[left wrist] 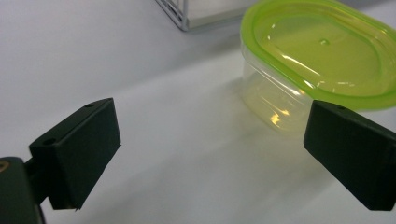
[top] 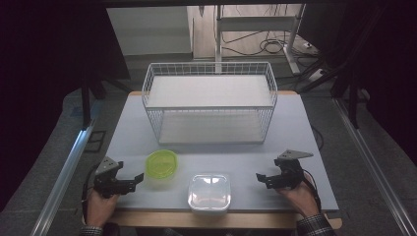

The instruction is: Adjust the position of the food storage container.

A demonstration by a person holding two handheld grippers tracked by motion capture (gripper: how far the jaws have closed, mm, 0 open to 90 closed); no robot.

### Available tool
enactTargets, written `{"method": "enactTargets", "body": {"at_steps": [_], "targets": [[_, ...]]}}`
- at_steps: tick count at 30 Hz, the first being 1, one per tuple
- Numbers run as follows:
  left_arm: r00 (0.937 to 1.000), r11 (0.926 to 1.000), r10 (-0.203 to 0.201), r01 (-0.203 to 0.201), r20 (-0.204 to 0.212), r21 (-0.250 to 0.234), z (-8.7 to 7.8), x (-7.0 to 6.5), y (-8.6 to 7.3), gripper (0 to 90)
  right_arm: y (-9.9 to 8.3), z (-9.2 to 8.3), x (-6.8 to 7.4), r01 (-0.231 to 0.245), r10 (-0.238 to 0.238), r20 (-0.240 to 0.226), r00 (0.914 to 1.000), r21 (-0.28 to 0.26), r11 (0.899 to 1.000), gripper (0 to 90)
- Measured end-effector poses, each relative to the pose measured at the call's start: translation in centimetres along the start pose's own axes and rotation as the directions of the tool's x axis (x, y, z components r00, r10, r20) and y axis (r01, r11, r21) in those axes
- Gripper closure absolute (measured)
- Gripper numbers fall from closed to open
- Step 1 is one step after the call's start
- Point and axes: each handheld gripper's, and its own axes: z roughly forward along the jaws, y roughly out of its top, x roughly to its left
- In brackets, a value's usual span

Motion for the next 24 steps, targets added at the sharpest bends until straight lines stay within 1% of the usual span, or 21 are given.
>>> {"method": "enactTargets", "body": {"at_steps": [1,4,6,8,9,13,16,20,22,24], "targets": [[0.9999,1.0,0.008,-0.008,0.007,-0.001,0.0,-0.1,0.0,3.0,0.0,0.0,0.1,-0.002,0.002,-0.016,0.9999,0.0,1.0,9.0],[1.0,1.0,0.004,-0.004,0.005,-0.001,0.0,-0.2,0.0,2.7,0.1,-0.1,0.2,0.005,-0.005,-0.018,0.9998,-0.008,1.0,12.4],[0.9999,1.0,-0.005,0.005,0.011,-0.004,-0.1,-0.1,0.1,2.6,0.2,-0.3,0.3,0.006,-0.006,-0.022,0.9997,-0.019,1.0,15.1],[0.9999,0.9999,-0.011,0.011,0.009,0.003,-0.1,-0.1,0.1,2.8,0.3,-0.6,0.2,0.0,-0.001,-0.028,0.9996,-0.031,1.0,18.8],[0.9999,0.9999,-0.01,0.01,0.004,0.009,-0.2,-0.1,0.1,2.8,0.3,-0.6,0.2,0.0,-0.001,-0.028,0.9996,-0.031,1.0,18.8],[1.0,0.9995,0.004,-0.004,-0.009,0.032,-0.1,-0.2,0.3,2.9,0.3,-0.6,0.1,0.004,-0.005,-0.037,0.9993,-0.023,1.0,22.6],[1.0,0.9996,0.005,-0.005,0.009,0.026,-0.3,-0.2,0.4,3.1,0.4,-0.6,0.1,0.005,-0.006,-0.039,0.9992,-0.026,1.0,23.8],[1.0,0.9998,0.009,-0.009,0.001,0.017,-0.8,-0.4,0.8,5.6,0.3,-0.6,0.0,-0.011,0.009,-0.043,0.999,-0.025,1.0,24.2],[0.9999,0.9999,0.013,-0.014,-0.011,-0.002,-1.3,-0.5,1.0,7.8,0.3,-0.5,0.0,-0.015,0.014,-0.045,0.9989,-0.021,1.0,24.2],[0.9998,0.9993,0.018,-0.018,-0.011,-0.033,-1.8,-0.8,1.3,11.6,0.3,-0.5,-0.1,-0.021,0.02,-0.042,0.9989,-0.018,1.0,24.2]]}}
